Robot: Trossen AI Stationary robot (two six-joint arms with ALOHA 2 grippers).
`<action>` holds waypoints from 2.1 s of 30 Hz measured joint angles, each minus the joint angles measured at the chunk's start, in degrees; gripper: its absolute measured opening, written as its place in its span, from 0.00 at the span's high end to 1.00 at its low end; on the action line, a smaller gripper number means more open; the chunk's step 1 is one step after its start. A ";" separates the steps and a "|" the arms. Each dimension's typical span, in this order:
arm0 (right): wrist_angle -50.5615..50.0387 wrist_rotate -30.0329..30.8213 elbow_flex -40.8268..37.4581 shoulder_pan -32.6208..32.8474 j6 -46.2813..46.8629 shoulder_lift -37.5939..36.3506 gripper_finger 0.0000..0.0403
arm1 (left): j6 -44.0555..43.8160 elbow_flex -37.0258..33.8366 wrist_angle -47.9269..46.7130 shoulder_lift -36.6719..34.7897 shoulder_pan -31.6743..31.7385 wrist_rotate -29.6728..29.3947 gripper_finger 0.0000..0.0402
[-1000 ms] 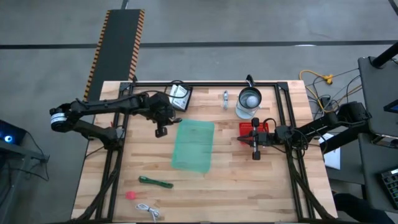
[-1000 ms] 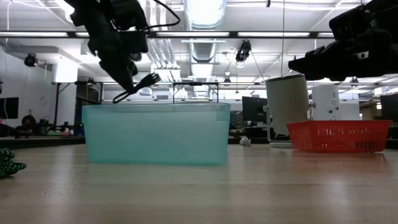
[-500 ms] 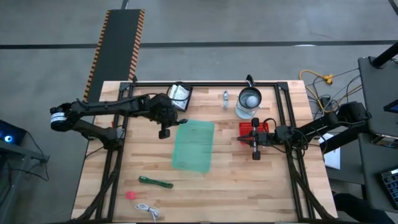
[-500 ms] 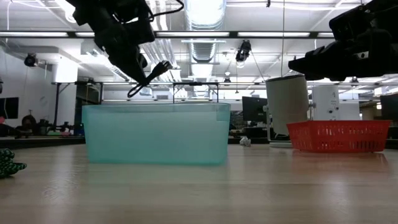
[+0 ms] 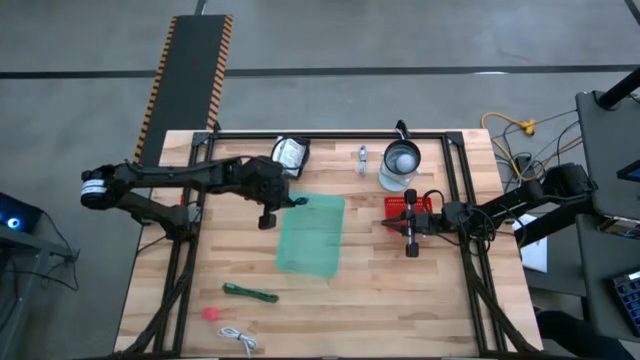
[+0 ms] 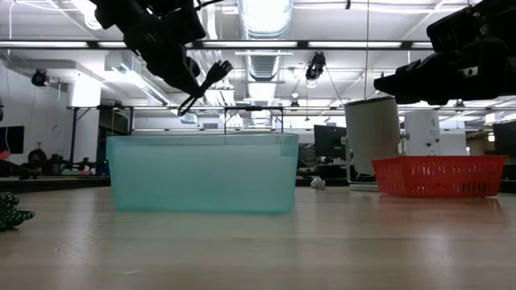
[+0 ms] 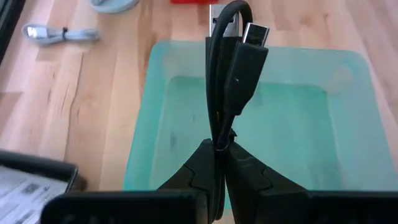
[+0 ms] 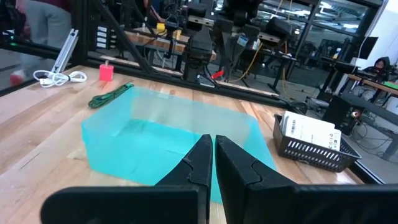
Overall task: Pick and place items into bin
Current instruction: Put the black charger cable into the green bin
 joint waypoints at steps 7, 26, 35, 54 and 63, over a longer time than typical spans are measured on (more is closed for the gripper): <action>0.00 0.00 0.00 0.01 0.00 0.00 0.98 | 2.43 0.44 4.58 3.52 -1.74 2.46 0.97; -1.27 0.04 0.00 -0.01 0.00 0.52 0.98 | 2.99 8.26 -0.47 14.59 -1.90 2.46 0.97; -1.25 0.06 0.00 0.01 0.00 0.52 0.98 | 2.80 8.27 0.01 15.52 -2.33 2.47 0.97; -1.09 0.09 0.00 0.01 -0.02 0.52 0.98 | 2.95 8.09 0.61 21.75 -2.02 -3.29 0.97; -1.07 0.11 0.00 0.01 -0.03 0.52 0.98 | 2.82 8.09 2.28 24.07 -2.02 -4.51 0.97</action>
